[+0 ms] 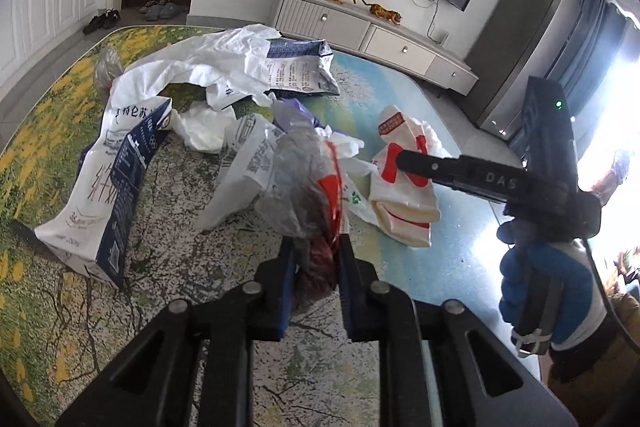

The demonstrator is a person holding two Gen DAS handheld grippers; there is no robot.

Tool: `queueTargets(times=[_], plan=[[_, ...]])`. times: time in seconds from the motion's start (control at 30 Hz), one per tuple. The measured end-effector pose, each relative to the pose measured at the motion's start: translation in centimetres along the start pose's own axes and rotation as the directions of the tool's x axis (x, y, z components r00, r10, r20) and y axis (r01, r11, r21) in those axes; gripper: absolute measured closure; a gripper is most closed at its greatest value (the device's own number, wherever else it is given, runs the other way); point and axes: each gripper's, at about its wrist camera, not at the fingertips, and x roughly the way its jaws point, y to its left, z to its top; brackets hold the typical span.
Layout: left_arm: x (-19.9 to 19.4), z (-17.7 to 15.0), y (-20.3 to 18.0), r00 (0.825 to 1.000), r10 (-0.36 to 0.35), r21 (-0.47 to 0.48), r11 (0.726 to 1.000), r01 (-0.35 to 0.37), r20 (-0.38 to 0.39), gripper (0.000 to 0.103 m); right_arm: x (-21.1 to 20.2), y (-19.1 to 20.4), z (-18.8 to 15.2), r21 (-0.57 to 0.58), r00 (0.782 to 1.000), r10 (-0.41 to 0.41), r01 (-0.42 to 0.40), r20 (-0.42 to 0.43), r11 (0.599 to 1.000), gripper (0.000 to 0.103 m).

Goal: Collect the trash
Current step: 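Grasp the clear plastic bag with the left tool while the right tool grasps the red-and-white paper bag, then carry both bags over the trash bin and open both tools to drop them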

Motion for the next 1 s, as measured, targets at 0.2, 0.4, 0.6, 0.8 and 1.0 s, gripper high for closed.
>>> queueTargets(times=[0.2, 0.4, 0.6, 0.8, 1.0], plan=[[-2.1, -0.6, -0.2, 0.999, -0.009, -0.008, 1.000, 0.009, 0.031, 0.086, -0.2, 1.2, -0.5, -0.029, 1.000, 0.025, -0.024, 0.013, 0.999, 0.081], [-4.8, -1.4, -1.0, 0.997, -0.026, -0.001, 1.000, 0.026, 0.078, 0.086, -3.3, 3.0, -2.0, -0.048, 0.998, 0.033, -0.030, 0.054, 0.998, 0.082], [-7.3, -2.3, -1.8, 0.994, -0.036, 0.002, 0.999, 0.036, 0.099, 0.087, -8.5, 4.1, -4.6, -0.073, 0.993, 0.013, -0.004, 0.118, 0.997, 0.082], [-9.8, -2.9, -3.0, 0.990, -0.039, -0.005, 0.999, 0.040, 0.138, 0.087, -14.3, 2.7, -7.0, -0.034, 0.980, -0.017, 0.025, 0.199, 0.999, 0.082], [-11.0, -2.9, -5.1, 0.988, -0.064, 0.014, 0.998, 0.063, 0.142, 0.087, -19.4, 0.2, -8.9, 0.016, 0.959, -0.061, 0.059, 0.276, 0.998, 0.082]])
